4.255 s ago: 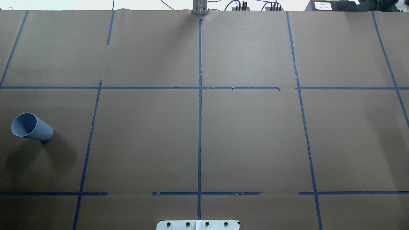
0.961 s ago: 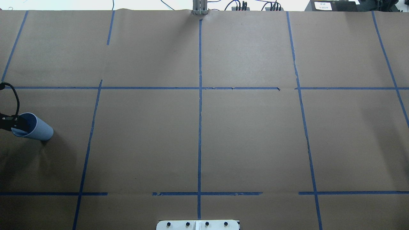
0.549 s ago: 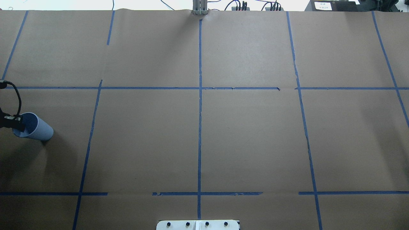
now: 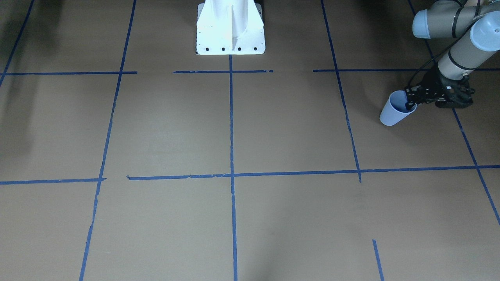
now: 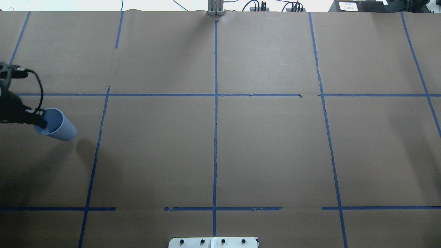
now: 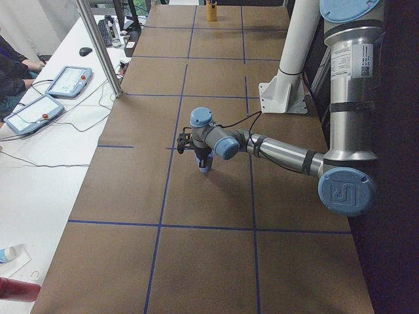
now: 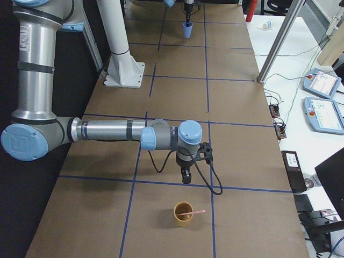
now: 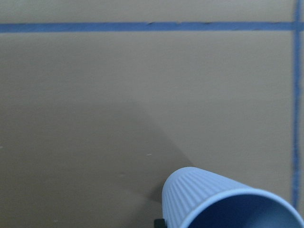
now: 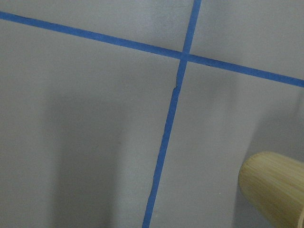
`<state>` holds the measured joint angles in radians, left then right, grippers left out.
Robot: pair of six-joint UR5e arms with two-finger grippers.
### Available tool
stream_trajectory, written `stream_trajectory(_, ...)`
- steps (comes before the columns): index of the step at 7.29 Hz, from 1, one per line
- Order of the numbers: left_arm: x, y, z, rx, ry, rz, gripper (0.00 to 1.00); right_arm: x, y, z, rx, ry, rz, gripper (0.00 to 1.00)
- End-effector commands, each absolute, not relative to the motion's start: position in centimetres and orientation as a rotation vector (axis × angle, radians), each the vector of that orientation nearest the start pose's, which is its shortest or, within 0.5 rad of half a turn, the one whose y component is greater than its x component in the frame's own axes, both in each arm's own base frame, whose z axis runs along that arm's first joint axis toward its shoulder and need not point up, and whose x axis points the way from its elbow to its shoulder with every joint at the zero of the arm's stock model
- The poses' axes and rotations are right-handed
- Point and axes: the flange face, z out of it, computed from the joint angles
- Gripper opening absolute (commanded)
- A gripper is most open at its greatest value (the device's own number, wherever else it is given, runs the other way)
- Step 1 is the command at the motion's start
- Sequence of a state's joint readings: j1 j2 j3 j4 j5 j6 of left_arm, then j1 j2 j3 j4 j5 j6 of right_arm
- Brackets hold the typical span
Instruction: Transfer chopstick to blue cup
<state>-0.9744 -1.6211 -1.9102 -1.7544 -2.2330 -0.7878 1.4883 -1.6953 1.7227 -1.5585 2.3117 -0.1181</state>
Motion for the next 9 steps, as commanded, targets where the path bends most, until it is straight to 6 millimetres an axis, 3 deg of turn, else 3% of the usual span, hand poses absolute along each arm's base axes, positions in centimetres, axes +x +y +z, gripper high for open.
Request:
stream_trajectory(1, 28.8, -49.8, 31.2, -0.024, 0.863, -0.02, 0.0, 3.0, -44.6, 64.3, 0.052, -0.741, -0.205, 1.0)
stream_trajectory(2, 36.8, -46.8, 26.1, -0.099, 0.888, -0.016, 0.0, 3.0, -44.6, 64.3, 0.047, -0.742, -0.193, 1.0)
stream_trajectory(3, 42.5, -47.2, 20.9, -0.088, 0.886, -0.109, 0.0, 2.9, -44.6, 64.3, 0.045, -0.742, -0.19, 1.0)
stream_trajectory(4, 46.7, -47.4, 17.3, -0.102, 0.889, -0.131, 0.0, 3.0, -44.6, 64.3, 0.045, -0.742, -0.189, 1.0)
stream_trajectory(5, 49.9, -46.6, 15.0, -0.083, 0.882, -0.185, 0.0, 3.0, -44.6, 64.1, 0.047, -0.743, -0.186, 1.0)
stream_trajectory(6, 51.4, -46.4, 13.9, -0.071, 0.877, -0.186, 0.0, 3.0, -44.7, 64.1, 0.047, -0.743, -0.183, 1.0)
stream_trajectory(8, 55.8, -47.3, 16.4, -0.043, 0.888, -0.166, 0.0, 2.9, -44.9, 63.9, 0.049, -0.743, -0.182, 1.0)
stream_trajectory(9, 56.3, -47.5, 16.8, -0.038, 0.898, -0.162, 0.0, 3.0, -45.0, 63.9, 0.05, -0.743, -0.181, 1.0)
